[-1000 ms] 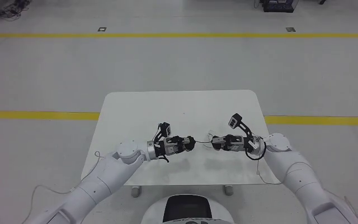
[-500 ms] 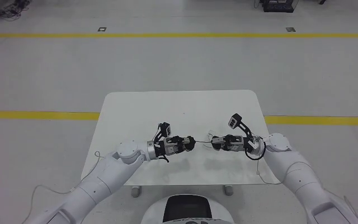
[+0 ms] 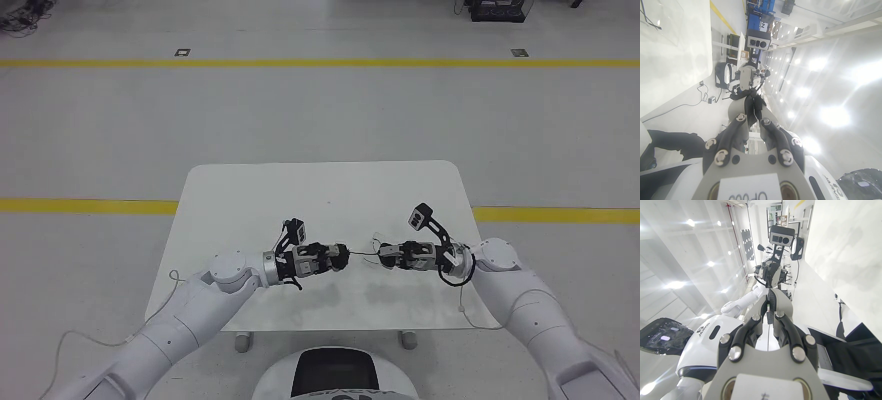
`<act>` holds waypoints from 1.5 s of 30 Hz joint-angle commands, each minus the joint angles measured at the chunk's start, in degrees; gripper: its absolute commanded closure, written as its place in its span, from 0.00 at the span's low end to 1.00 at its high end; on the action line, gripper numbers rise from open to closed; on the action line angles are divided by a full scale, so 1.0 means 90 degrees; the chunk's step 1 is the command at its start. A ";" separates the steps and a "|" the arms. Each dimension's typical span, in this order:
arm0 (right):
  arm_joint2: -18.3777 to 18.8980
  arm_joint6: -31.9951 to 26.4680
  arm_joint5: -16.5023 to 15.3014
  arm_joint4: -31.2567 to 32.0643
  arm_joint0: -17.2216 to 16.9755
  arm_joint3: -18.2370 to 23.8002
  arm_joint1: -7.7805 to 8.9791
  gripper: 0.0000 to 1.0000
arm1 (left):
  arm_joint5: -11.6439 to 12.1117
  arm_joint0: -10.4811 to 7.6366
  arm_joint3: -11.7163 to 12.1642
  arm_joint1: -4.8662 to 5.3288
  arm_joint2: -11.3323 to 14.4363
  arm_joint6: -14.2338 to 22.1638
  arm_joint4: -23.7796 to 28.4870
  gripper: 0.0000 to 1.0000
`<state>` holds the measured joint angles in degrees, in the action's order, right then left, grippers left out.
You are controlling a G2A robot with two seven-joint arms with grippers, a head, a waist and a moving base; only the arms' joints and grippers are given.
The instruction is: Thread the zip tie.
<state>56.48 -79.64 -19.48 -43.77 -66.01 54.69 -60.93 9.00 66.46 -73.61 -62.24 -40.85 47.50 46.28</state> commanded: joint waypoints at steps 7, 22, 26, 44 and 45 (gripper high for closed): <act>0.0051 0.0000 0.0000 -0.0031 -0.0026 -0.0020 0.0003 1.00 | 0.0000 0.0000 0.0000 0.0000 0.0000 0.0000 0.0000 0.00; 0.0094 0.0104 0.0015 -0.0015 -0.0074 0.0015 0.0012 1.00 | -0.0040 -0.0004 -0.0085 -0.0008 0.0034 -0.0049 -0.0134 0.00; 0.0166 0.0000 0.0013 0.0067 -0.0216 0.0187 0.0046 1.00 | -0.0159 -0.0127 -0.0169 -0.0039 0.0089 0.0193 -0.0231 0.00; -0.0036 0.0000 0.0000 -0.0235 -0.0301 0.0485 0.0263 1.00 | -0.0418 -0.0565 0.0043 -0.0196 0.0392 0.0708 -0.0531 0.00; -0.0036 0.0000 0.0000 -0.0235 -0.0301 0.0485 0.0263 1.00 | -0.0390 -0.0541 -0.0033 -0.0202 0.0400 0.0673 -0.0541 0.00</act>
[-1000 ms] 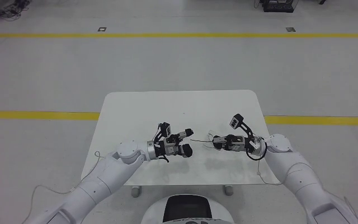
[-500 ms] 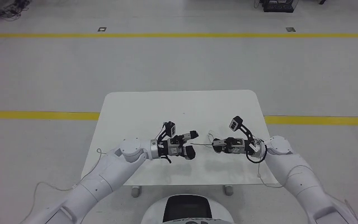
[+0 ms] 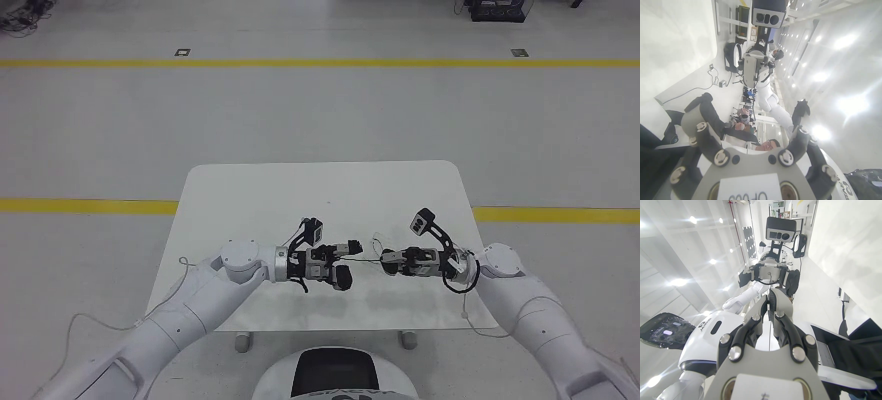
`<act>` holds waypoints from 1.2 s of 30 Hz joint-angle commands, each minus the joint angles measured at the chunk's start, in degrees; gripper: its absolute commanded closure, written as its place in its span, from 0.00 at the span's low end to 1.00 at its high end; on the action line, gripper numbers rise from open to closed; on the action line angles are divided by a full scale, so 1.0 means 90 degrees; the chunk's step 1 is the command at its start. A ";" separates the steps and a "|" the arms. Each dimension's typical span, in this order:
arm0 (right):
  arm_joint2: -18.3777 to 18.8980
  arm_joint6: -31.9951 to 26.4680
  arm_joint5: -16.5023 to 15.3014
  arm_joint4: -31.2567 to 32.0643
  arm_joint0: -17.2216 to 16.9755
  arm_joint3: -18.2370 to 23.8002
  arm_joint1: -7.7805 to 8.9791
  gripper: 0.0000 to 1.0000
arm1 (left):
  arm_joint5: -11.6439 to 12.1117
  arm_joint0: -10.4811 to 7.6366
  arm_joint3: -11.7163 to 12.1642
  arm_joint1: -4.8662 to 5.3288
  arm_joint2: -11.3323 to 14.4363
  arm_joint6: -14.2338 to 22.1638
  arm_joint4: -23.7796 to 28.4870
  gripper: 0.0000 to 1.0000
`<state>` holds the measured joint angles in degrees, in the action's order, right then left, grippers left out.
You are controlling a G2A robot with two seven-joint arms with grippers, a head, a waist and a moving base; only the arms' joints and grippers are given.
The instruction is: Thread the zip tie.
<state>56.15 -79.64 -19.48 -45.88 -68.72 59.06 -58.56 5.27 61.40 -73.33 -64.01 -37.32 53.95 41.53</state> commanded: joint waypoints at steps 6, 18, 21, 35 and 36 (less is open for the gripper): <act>0.0039 0.0088 0.0040 0.0152 -0.0116 0.0274 0.0002 1.00 | 0.0138 -0.0042 -0.0160 0.0002 -0.0037 -0.0173 -0.0366 0.00; 0.0087 0.0317 0.0059 0.0218 -0.0174 0.0365 -0.0004 1.00 | 0.0060 -0.0019 -0.0313 -0.0014 -0.0019 -0.0466 -0.0587 0.00; 0.0116 0.0374 0.0037 0.0343 -0.0225 0.0513 0.0001 1.00 | 0.0122 -0.0037 -0.0361 -0.0027 0.0014 -0.0268 -0.0601 0.00; 0.0366 0.0327 0.0000 0.0696 -0.0422 0.0877 0.0012 1.00 | 0.0300 -0.0063 -0.0112 -0.0125 0.0053 -0.0189 -0.0414 0.00; 0.0389 0.0329 0.0000 0.0709 -0.0433 0.0894 0.0011 1.00 | 0.0306 -0.0058 -0.0093 -0.0126 0.0043 -0.0209 -0.0405 0.00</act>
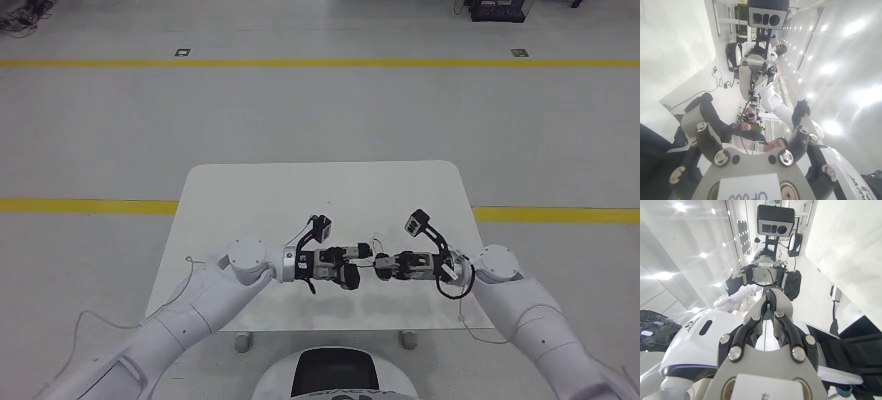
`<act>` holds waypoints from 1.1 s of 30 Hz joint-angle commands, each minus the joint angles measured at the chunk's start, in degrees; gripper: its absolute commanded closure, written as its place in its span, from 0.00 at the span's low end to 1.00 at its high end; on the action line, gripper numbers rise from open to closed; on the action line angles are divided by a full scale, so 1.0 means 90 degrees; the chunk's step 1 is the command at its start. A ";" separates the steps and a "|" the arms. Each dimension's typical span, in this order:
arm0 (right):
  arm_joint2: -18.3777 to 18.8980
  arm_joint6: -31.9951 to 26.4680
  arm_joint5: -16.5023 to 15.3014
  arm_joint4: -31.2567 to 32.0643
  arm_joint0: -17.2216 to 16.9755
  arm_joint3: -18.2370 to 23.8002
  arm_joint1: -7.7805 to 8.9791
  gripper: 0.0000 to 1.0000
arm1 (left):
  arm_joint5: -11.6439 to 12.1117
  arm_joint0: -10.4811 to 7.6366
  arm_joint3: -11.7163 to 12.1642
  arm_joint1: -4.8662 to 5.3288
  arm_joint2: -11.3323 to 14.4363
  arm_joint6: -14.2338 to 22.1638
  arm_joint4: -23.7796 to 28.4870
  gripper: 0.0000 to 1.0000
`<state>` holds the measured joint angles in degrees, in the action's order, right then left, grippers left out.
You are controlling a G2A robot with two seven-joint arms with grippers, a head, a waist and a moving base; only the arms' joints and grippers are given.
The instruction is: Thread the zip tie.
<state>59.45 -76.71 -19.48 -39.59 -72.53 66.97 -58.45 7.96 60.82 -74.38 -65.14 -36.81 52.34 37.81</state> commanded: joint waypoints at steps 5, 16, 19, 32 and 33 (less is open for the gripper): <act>0.0155 0.0000 0.0000 0.0079 -0.0100 0.0102 -0.0002 1.00 | 0.0015 0.0021 0.0088 -0.0009 -0.0058 -0.0058 0.0042 0.00; 0.0300 -0.0085 0.0000 0.0114 -0.0190 0.0163 -0.0047 1.00 | -0.0040 0.0032 0.0061 -0.0026 -0.0058 0.0066 -0.0022 0.00; 0.0305 -0.0107 0.0000 0.0137 -0.0185 0.0152 -0.0069 1.00 | -0.0056 0.0036 0.0060 -0.0035 -0.0051 0.0077 -0.0034 0.00; 0.0389 -0.0124 0.0000 0.0200 -0.0212 0.0123 -0.0130 1.00 | -0.0098 0.0008 0.0100 -0.0075 -0.0023 0.0163 -0.0073 0.23; 0.0398 -0.0125 0.0000 0.0205 -0.0216 0.0125 -0.0135 1.00 | -0.0100 0.0007 0.0104 -0.0077 -0.0023 0.0169 -0.0076 0.27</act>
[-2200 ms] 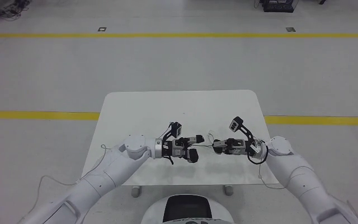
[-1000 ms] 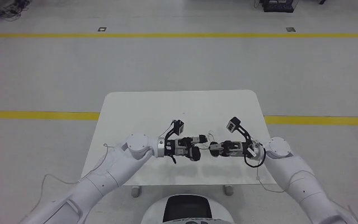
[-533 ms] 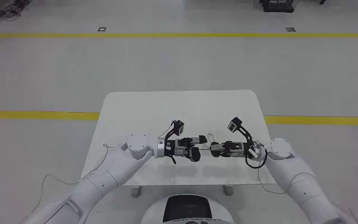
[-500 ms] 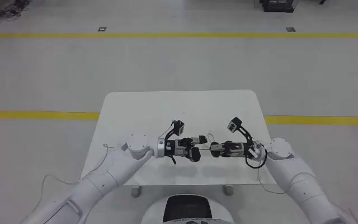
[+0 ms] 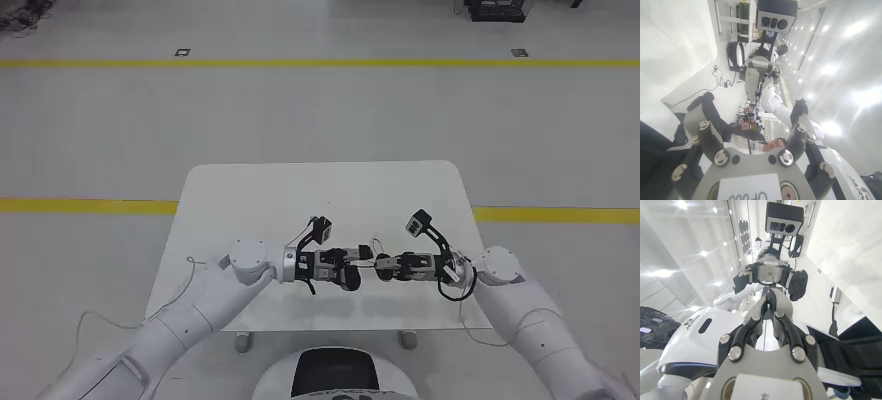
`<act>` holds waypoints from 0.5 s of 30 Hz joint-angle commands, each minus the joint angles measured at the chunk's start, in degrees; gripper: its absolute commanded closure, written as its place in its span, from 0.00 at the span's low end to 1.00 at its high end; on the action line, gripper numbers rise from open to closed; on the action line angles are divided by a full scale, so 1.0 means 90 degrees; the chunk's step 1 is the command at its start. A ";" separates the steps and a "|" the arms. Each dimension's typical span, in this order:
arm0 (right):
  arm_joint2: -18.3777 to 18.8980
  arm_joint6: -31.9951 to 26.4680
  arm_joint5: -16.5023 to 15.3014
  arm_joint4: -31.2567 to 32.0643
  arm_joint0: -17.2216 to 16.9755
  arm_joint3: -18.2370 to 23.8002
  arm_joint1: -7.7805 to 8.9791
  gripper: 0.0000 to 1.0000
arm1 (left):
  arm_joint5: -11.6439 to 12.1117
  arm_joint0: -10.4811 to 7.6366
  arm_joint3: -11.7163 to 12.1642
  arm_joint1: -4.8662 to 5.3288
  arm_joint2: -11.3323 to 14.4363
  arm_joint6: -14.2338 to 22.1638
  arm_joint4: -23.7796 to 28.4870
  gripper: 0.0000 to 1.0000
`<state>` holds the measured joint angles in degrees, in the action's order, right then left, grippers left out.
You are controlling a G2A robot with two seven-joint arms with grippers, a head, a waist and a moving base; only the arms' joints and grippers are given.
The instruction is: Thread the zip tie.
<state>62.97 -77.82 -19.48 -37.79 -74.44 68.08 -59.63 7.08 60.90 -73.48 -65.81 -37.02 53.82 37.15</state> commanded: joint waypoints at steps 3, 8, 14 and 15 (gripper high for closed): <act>0.0021 -0.0007 0.0000 0.0029 -0.0008 -0.0004 -0.0014 1.00 | -0.0001 0.0000 0.0012 -0.0007 -0.0005 0.0019 -0.0003 0.30; 0.0014 0.0004 0.0000 0.0056 -0.0004 -0.0038 -0.0032 1.00 | 0.0002 0.0005 0.0023 -0.0014 -0.0014 0.0051 0.0003 0.41; -0.0030 0.0052 0.0046 0.0119 0.0042 -0.0111 -0.0049 1.00 | 0.0001 0.0013 0.0025 -0.0020 -0.0028 0.0059 -0.0013 0.55; -0.0033 0.0070 0.0064 0.0133 0.0051 -0.0119 -0.0050 1.00 | 0.0003 0.0015 0.0024 -0.0020 -0.0031 0.0057 -0.0015 0.55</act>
<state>62.70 -77.34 -19.07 -36.70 -74.06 67.09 -60.08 7.07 61.01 -73.25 -65.99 -37.27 54.36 37.04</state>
